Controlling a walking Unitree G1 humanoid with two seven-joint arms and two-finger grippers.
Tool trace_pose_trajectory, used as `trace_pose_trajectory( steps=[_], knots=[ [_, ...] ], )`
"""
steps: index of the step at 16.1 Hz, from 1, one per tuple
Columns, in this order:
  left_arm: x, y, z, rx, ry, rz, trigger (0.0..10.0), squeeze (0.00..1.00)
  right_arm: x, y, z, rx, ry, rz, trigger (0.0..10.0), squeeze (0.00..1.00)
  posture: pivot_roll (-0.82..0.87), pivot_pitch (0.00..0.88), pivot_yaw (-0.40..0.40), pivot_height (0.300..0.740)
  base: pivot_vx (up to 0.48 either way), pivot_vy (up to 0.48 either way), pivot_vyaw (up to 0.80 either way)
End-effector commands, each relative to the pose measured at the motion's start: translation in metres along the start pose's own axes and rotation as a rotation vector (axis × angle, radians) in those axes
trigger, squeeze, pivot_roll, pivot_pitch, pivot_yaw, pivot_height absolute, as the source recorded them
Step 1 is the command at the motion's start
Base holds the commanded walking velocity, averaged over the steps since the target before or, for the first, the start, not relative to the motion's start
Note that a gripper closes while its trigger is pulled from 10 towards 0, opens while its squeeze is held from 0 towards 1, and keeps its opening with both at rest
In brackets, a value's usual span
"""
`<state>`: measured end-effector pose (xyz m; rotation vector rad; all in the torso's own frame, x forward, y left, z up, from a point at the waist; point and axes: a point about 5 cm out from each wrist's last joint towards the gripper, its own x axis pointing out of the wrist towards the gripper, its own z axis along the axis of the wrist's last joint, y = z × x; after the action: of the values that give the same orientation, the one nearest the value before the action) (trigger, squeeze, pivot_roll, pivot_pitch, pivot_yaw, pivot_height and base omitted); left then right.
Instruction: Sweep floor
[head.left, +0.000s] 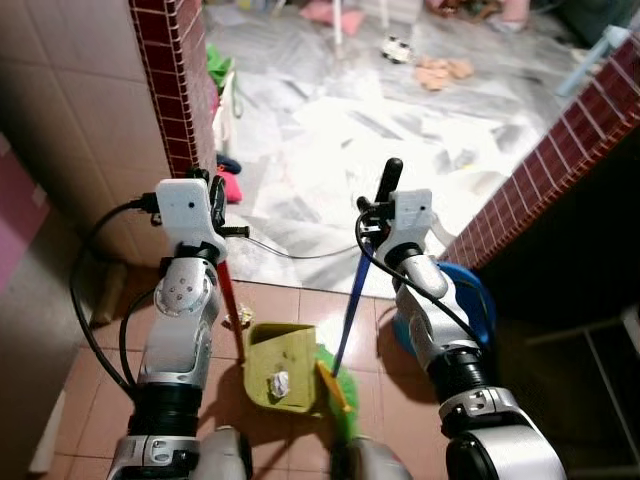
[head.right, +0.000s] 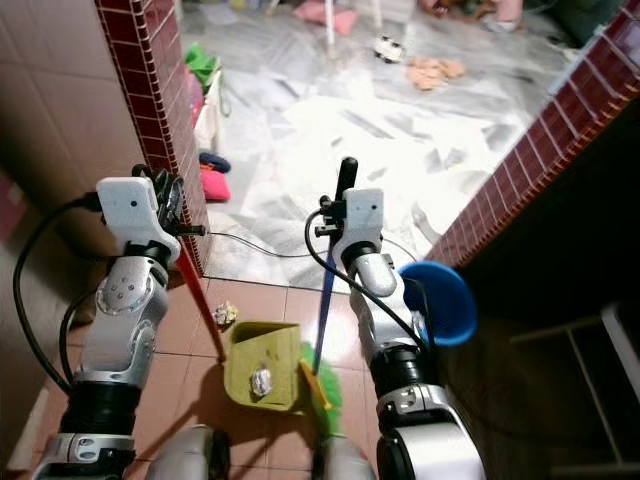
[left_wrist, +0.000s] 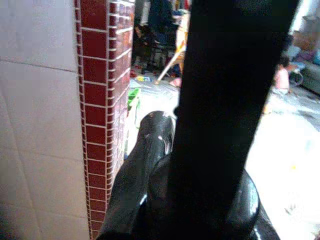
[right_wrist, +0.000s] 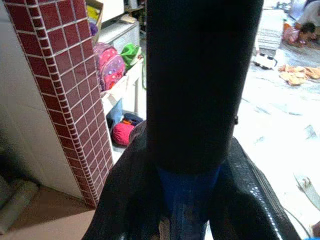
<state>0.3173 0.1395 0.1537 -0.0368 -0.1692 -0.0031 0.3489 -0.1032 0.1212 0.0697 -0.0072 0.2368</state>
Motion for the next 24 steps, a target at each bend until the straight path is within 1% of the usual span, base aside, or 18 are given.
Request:
trace_pose_trajectory(
  steps=[1, 6, 7, 8, 10, 11, 12, 14, 16, 17, 20, 22, 24],
  knots=[
    [0.002, -0.016, 0.013, -0.065, -0.048, -0.045, 10.0, 0.0, 0.0, -0.008, 0.004, 0.018, -0.023, -0.032, 10.0, 0.0, 0.04, 0.11, -0.119, 0.74, 0.0, 0.48, -0.8],
    [0.003, -0.017, 0.013, -0.066, -0.042, -0.041, 10.0, 0.0, 0.002, -0.013, 0.004, -0.019, -0.019, -0.069, 10.0, 0.0, 0.04, 0.099, -0.124, 0.74, 0.0, 0.48, -0.8],
    [0.002, -0.018, 0.015, -0.042, -0.059, -0.05, 10.0, 0.0, 0.001, -0.019, 0.004, -0.043, -0.019, -0.104, 10.0, 0.0, 0.04, 0.095, -0.123, 0.74, 0.0, 0.307, -0.8],
    [0.001, -0.018, 0.017, -0.048, -0.069, -0.057, 10.0, 0.0, -0.002, -0.025, 0.004, -0.06, -0.024, -0.13, 10.0, 0.0, 0.04, 0.091, -0.121, 0.74, 0.0, 0.0, -0.62],
    [-0.001, -0.017, 0.019, -0.049, -0.088, -0.091, 10.0, 0.0, -0.011, -0.034, 0.001, -0.094, -0.033, -0.172, 10.0, 0.0, 0.03, 0.077, -0.111, 0.74, 0.0, 0.0, 0.0],
    [-0.003, -0.013, 0.021, -0.033, -0.105, -0.099, 10.0, 0.0, -0.019, -0.037, -0.003, -0.107, -0.038, -0.185, 10.0, 0.0, 0.03, 0.062, -0.098, 0.74, 0.0, 0.0, 0.0],
    [-0.003, -0.011, 0.023, -0.03, -0.116, -0.098, 10.0, 0.0, -0.023, -0.038, -0.004, -0.116, -0.041, -0.195, 10.0, 0.0, 0.03, 0.062, -0.098, 0.74, 0.0, 0.0, 0.0],
    [-0.002, -0.005, 0.03, -0.003, -0.153, -0.096, 10.0, 0.0, -0.032, -0.04, -0.011, -0.135, -0.029, -0.206, 10.0, 0.0, 0.02, 0.037, -0.083, 0.74, 0.0, 0.0, 0.0],
    [0.004, 0.0, 0.041, -0.008, -0.192, -0.085, 10.0, 0.0, -0.038, -0.042, -0.018, -0.131, -0.01, -0.225, 10.0, 0.0, 0.02, 0.018, -0.07, 0.74, 0.0, 0.0, -0.8],
    [0.007, 0.001, 0.047, -0.009, -0.217, -0.097, 10.0, 0.0, -0.04, -0.041, -0.02, -0.136, -0.008, -0.23, 10.0, 0.0, 0.02, 0.008, -0.061, 0.74, 0.0, 0.0, -0.8],
    [0.01, -0.001, 0.056, -0.021, -0.244, -0.115, 10.0, 0.0, -0.045, -0.042, -0.025, -0.145, 0.002, -0.24, 10.0, 0.0, 0.01, 0.0, -0.039, 0.74, 0.0, 0.0, -0.8],
    [0.013, -0.004, 0.061, -0.023, -0.258, -0.127, 10.0, 0.0, -0.051, -0.045, -0.03, -0.152, 0.015, -0.252, 10.0, 0.0, 0.0, 0.0, -0.032, 0.74, 0.253, 0.0, 0.0],
    [0.014, -0.005, 0.063, -0.025, -0.267, -0.136, 10.0, 0.0, -0.056, -0.044, -0.035, -0.151, 0.025, -0.258, 10.0, 0.0, 0.0, 0.0, -0.023, 0.74, 0.259, 0.0, 0.0]
  ],
)
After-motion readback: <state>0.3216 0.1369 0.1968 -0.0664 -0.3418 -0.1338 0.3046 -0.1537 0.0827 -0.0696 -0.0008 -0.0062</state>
